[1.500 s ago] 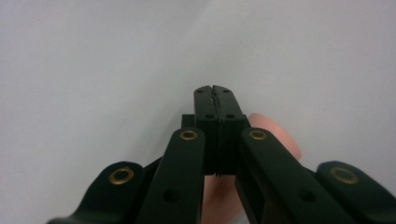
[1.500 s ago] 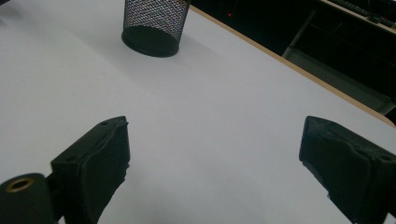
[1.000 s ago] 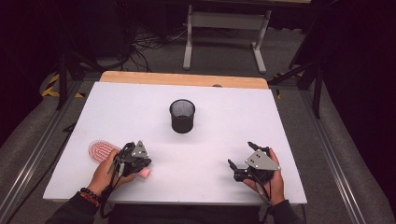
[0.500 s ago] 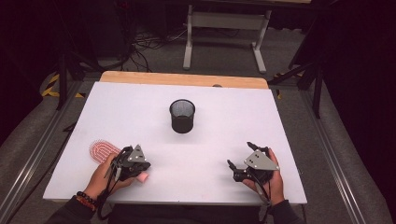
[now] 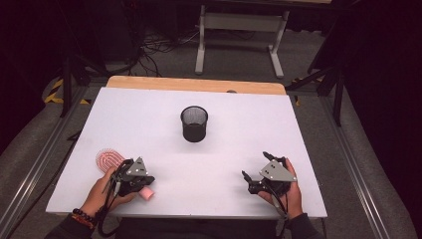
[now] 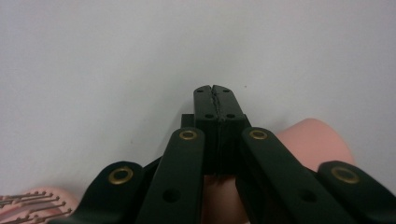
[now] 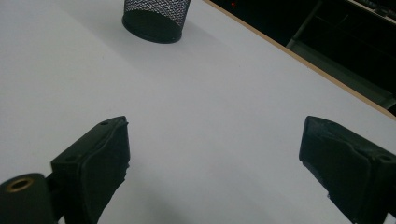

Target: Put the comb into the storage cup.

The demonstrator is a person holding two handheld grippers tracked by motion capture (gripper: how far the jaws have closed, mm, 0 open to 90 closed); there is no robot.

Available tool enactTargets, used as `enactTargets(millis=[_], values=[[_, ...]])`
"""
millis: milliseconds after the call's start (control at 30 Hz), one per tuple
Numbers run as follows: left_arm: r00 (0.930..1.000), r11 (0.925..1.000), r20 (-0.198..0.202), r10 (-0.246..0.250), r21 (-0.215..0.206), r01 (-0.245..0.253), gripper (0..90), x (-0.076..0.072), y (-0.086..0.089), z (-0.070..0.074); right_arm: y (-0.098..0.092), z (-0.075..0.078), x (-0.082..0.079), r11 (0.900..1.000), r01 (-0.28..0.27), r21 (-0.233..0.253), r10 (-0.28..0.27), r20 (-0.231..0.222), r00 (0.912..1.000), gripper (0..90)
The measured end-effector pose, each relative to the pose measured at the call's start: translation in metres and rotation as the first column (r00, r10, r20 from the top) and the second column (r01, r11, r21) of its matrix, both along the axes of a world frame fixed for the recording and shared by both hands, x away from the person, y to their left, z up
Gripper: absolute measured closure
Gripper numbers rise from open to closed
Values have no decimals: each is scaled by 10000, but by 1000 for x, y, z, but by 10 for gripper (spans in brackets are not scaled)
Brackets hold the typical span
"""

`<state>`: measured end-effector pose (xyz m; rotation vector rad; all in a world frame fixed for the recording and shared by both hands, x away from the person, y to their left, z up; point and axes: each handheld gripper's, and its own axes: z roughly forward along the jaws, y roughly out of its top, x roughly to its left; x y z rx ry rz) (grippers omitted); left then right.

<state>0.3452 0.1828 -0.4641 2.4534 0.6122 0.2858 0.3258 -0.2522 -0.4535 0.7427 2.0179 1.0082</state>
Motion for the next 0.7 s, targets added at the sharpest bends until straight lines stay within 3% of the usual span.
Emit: enactTargets(millis=[700], values=[[10000,10000,2,43,-15,-43,888,-5,13,-1,1,-1,1,10000,-9,-72,8,-71,10000,92]])
